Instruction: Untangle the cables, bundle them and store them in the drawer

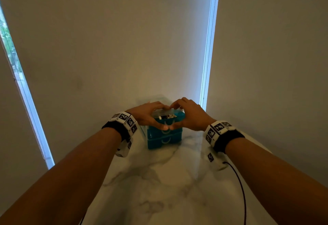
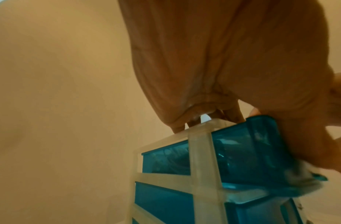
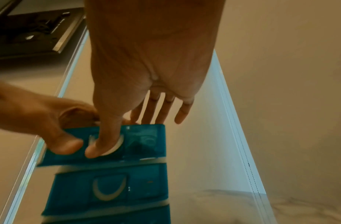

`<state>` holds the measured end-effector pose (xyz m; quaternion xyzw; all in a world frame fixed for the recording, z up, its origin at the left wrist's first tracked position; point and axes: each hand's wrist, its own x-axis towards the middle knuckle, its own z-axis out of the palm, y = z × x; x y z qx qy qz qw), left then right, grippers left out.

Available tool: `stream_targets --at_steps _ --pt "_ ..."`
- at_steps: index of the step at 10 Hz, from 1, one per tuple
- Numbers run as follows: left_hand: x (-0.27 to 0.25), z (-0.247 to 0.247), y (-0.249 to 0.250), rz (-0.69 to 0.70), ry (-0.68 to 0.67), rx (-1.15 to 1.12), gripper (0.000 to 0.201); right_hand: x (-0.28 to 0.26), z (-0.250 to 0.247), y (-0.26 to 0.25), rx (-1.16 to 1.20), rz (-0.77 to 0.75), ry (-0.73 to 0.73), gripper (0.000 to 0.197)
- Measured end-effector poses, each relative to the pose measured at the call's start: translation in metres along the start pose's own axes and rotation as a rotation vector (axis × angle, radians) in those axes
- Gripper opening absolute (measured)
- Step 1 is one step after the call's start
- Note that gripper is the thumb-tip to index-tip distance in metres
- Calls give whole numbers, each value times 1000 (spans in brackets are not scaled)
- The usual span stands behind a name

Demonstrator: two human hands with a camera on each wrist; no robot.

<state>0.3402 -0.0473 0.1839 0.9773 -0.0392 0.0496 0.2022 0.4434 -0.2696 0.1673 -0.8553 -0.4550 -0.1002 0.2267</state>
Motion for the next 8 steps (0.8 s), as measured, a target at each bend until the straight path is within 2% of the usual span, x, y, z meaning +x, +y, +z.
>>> stream_targets --at_steps 1,2,3,4,5,6,7,8 --pt "10 3 -12 -8 191 11 67 -7 -10 6 151 9 -36 56" --pt "18 17 -21 12 275 68 69 -10 -3 9 101 -40 -14 45" --pt "21 25 -25 47 305 121 69 -18 15 13 -31 -108 148 29" --pt "13 29 -30 23 454 151 64 -28 35 15 5 -54 234 13" --pt "4 37 -33 -57 619 137 48 -33 48 10 115 -22 -239 10" --pt "6 42 -27 -82 660 80 43 -20 61 3 109 20 -404 12" --pt "13 44 -25 -49 627 -12 47 1 67 1 183 210 -226 17" --pt "9 50 -32 32 698 -19 43 0 77 -7 165 194 -305 13"
